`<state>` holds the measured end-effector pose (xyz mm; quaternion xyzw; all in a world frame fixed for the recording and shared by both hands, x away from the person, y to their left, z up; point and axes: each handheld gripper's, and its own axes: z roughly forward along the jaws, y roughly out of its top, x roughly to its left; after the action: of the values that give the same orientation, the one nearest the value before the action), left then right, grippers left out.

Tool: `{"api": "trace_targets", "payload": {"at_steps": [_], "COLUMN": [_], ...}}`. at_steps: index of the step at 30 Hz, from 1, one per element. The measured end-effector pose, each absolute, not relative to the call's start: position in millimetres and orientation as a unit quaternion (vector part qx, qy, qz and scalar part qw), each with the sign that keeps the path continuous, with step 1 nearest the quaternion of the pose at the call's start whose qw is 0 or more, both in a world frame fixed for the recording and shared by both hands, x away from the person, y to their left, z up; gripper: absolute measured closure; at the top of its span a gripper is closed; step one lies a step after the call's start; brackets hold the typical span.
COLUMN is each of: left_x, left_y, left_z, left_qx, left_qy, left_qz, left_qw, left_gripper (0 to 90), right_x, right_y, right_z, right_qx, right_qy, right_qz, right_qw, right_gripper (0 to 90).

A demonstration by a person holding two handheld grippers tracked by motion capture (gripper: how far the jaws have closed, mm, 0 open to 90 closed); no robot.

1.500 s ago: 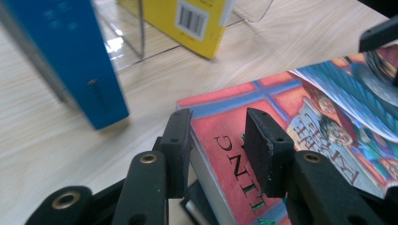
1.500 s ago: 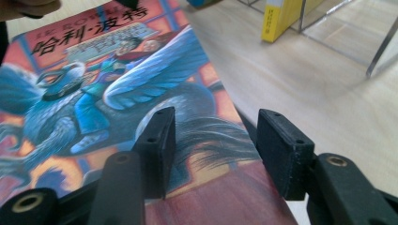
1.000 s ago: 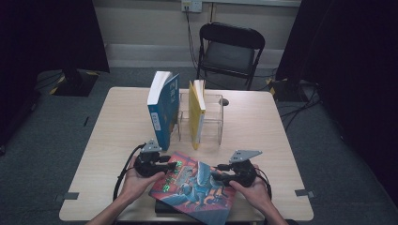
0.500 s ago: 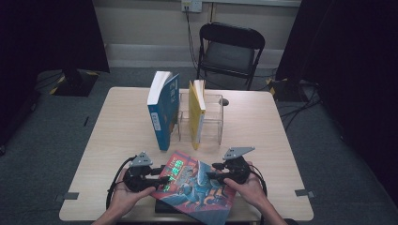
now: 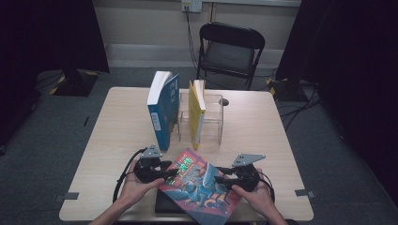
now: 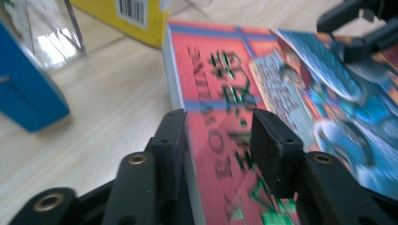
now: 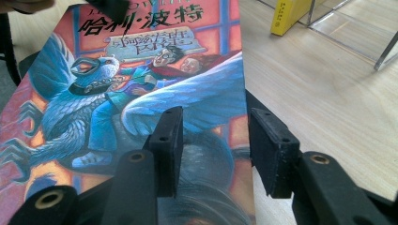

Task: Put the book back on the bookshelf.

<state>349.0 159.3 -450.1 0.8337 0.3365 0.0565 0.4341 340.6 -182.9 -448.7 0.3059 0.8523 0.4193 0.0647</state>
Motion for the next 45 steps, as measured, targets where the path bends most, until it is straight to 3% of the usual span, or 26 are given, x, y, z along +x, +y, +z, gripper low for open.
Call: {"api": "trace_targets", "payload": {"at_steps": [3,7,18,45], "left_x": [337.6,321.8,300.1,341.1], "left_y": [167.7,179.0,191.7,192.0], "left_z": [-452.9,-450.1,-460.1,-463.6], "left_qx": [0.83,0.833,0.839,0.811], "left_qy": [0.343,0.35,0.344,0.384], "left_qz": [0.038,0.055,0.038,0.069], "left_qw": [0.437,0.426,0.419,0.437], "left_gripper": [48.6,41.8,34.7,38.0], "right_x": [342.1,341.9,342.7,318.0], "right_y": [-183.8,-184.1,-185.4,-185.6], "right_z": [-449.1,-449.4,-450.7,-446.9], "right_qx": [0.307,0.309,0.312,0.337], "right_qy": [0.851,0.85,0.847,0.845], "right_qz": [0.421,0.422,0.428,0.41], "right_qw": [0.058,0.058,0.052,0.063], "right_gripper": [56.7,56.7,56.5,55.3]}}
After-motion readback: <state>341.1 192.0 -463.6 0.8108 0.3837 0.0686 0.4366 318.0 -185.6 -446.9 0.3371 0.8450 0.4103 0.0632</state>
